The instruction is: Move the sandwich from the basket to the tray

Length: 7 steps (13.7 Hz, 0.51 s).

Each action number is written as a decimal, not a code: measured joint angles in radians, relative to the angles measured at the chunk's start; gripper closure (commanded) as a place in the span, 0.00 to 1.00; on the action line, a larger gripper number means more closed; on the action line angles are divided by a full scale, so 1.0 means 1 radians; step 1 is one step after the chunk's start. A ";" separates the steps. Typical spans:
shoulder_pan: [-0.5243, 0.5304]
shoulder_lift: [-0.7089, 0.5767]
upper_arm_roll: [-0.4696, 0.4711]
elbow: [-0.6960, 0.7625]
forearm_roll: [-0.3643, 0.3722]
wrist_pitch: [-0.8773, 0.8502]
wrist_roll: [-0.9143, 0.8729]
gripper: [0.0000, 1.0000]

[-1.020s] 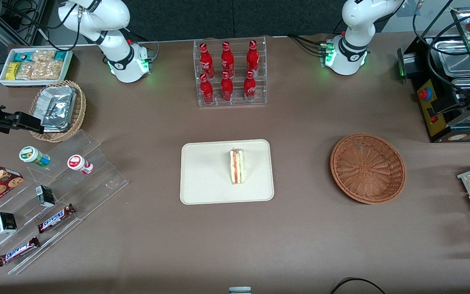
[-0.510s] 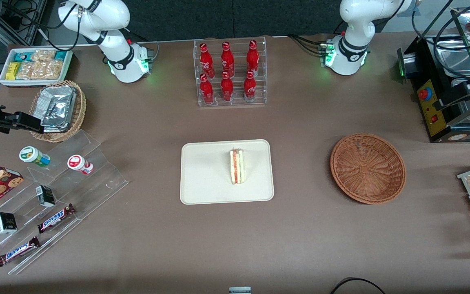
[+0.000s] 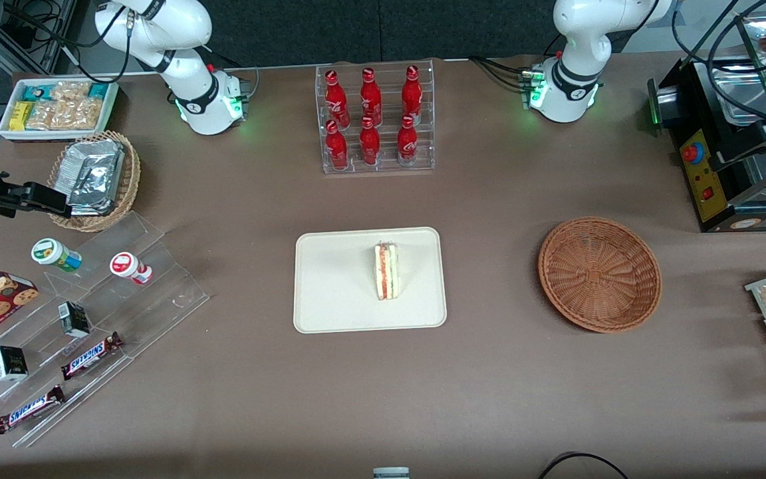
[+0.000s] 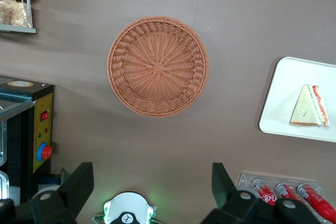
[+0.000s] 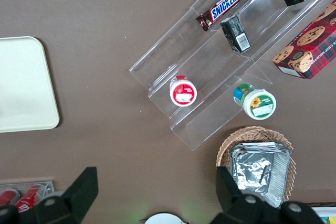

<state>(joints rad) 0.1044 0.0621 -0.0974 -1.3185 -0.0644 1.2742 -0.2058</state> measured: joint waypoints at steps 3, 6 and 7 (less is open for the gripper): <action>-0.095 0.000 0.105 -0.001 -0.001 0.000 0.000 0.01; -0.110 0.000 0.141 -0.001 -0.008 0.000 0.002 0.01; -0.110 -0.001 0.143 -0.001 -0.008 0.000 0.002 0.01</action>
